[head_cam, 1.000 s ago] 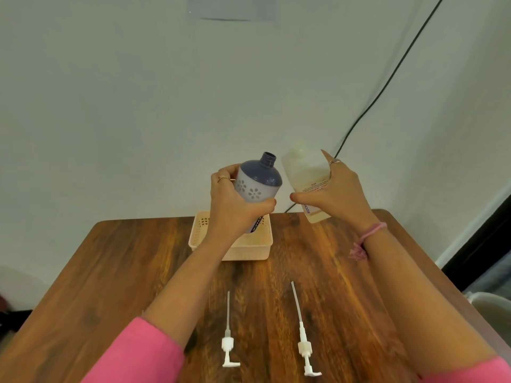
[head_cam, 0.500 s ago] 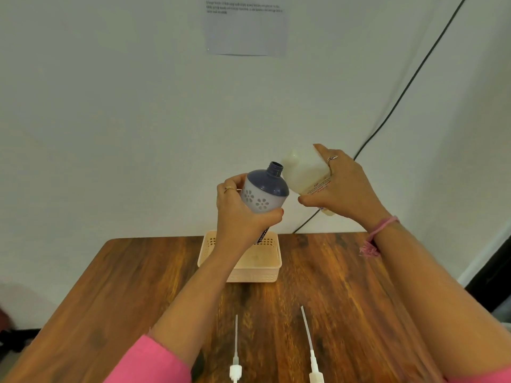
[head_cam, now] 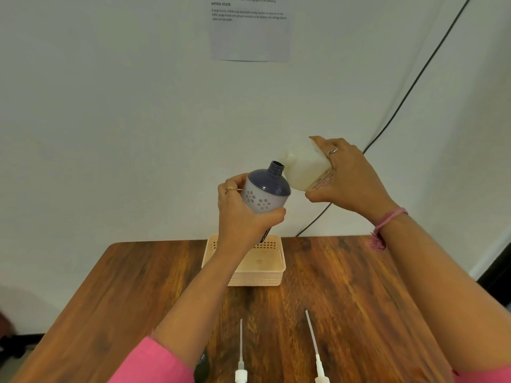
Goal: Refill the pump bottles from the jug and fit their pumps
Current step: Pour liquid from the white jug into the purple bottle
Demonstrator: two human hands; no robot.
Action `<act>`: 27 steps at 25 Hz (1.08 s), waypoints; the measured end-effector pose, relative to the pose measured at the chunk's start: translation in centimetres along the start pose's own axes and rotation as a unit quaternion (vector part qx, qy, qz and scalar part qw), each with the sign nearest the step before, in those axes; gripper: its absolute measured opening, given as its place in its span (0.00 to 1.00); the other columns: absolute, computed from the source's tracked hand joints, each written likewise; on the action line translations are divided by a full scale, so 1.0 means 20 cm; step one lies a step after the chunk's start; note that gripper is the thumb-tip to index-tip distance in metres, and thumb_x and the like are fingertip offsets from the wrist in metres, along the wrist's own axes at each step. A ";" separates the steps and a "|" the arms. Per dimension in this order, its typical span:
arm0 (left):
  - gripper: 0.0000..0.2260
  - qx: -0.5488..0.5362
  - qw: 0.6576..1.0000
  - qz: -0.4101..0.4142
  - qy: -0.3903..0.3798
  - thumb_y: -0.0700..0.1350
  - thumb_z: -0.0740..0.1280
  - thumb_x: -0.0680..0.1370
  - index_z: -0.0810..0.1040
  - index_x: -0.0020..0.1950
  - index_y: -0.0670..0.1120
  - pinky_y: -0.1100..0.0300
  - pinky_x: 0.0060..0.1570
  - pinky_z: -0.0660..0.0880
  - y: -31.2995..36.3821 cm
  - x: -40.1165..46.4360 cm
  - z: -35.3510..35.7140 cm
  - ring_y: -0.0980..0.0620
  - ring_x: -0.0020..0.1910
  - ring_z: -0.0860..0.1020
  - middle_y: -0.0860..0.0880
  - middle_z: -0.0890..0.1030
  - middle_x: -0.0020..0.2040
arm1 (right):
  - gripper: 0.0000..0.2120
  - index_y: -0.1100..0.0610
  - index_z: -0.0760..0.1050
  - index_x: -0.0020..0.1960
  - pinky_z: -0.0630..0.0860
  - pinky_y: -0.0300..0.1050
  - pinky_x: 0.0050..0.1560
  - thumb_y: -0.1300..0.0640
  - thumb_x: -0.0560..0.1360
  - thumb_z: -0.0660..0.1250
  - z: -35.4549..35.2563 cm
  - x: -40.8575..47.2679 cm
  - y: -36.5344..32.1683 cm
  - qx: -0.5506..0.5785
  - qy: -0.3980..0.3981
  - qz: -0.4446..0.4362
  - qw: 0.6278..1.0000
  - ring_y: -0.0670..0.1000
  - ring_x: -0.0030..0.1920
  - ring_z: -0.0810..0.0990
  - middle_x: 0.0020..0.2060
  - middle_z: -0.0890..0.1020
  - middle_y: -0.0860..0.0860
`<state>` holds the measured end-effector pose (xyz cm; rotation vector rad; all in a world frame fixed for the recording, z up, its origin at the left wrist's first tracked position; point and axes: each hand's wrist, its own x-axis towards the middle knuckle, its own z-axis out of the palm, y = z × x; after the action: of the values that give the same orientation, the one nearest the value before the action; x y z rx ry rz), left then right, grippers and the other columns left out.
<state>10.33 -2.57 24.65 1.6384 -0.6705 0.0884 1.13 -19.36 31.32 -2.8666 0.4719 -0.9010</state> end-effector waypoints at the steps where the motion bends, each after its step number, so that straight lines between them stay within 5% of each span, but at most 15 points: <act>1: 0.38 0.002 1.000 0.002 0.001 0.52 0.76 0.56 0.65 0.63 0.52 0.59 0.49 0.79 0.00 0.00 0.00 0.51 0.58 0.73 0.51 0.69 0.59 | 0.47 0.50 0.59 0.74 0.75 0.54 0.56 0.49 0.60 0.78 0.00 0.00 -0.01 -0.005 0.003 -0.002 1.000 0.56 0.62 0.70 0.65 0.71 0.53; 27: 0.39 0.002 1.000 0.008 0.013 0.52 0.77 0.57 0.65 0.64 0.52 0.58 0.49 0.80 -0.06 0.02 -0.06 0.50 0.59 0.73 0.52 0.68 0.58 | 0.46 0.50 0.60 0.74 0.73 0.53 0.54 0.51 0.61 0.77 0.03 0.02 -0.06 -0.035 0.024 -0.015 0.999 0.56 0.62 0.70 0.65 0.71 0.54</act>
<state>11.56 -1.52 24.08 1.6324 -0.6640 0.1221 2.02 -18.34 31.32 -2.9283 0.4758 -0.9786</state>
